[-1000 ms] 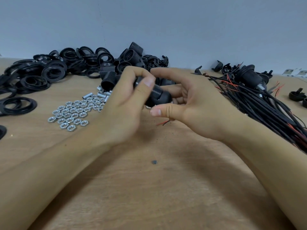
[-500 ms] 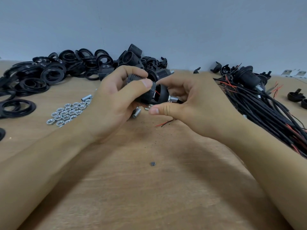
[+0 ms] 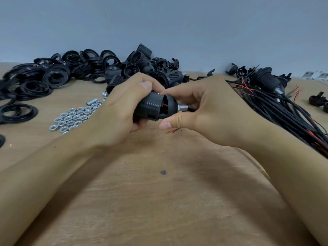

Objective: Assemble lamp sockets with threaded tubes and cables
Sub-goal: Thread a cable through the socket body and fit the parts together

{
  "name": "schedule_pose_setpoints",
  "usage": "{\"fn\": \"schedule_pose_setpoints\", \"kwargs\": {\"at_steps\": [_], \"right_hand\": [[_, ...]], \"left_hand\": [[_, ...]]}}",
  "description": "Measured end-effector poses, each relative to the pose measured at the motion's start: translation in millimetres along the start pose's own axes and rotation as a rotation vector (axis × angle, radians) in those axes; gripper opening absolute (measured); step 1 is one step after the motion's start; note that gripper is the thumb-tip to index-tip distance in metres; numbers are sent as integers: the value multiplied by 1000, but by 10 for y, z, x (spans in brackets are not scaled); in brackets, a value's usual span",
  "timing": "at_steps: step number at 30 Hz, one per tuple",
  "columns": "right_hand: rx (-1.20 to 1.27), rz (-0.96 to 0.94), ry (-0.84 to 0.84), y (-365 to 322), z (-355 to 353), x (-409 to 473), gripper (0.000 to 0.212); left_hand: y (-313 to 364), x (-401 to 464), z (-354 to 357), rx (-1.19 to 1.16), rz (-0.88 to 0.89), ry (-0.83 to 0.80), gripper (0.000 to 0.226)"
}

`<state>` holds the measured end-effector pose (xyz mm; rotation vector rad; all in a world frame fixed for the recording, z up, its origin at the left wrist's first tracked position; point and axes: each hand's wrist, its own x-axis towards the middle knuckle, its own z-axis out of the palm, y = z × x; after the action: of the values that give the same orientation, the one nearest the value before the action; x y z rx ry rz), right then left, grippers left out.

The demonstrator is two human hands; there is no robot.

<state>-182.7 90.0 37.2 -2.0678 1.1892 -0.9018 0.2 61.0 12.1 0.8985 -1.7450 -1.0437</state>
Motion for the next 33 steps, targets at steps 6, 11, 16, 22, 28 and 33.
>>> {"fn": "schedule_pose_setpoints", "kwargs": {"at_steps": [6,11,16,22,28,33], "right_hand": [[21,-1,-76,-35,-77,-5,29],[-8,-7,-55,-35,-48,-20,27],[-36,-6,10,-31,8,-24,28],[15,29,26,-13,46,-26,29],[8,41,49,-35,64,-44,31],[-9,35,73,-17,97,-47,33]], "left_hand": [[33,32,7,-49,28,48,23],[-50,22,126,150,122,233,28],[-69,15,137,216,134,347,26],[-79,-16,174,307,135,412,25],[-81,-40,197,331,152,428,24],[-115,-35,182,243,104,396,24]]}}
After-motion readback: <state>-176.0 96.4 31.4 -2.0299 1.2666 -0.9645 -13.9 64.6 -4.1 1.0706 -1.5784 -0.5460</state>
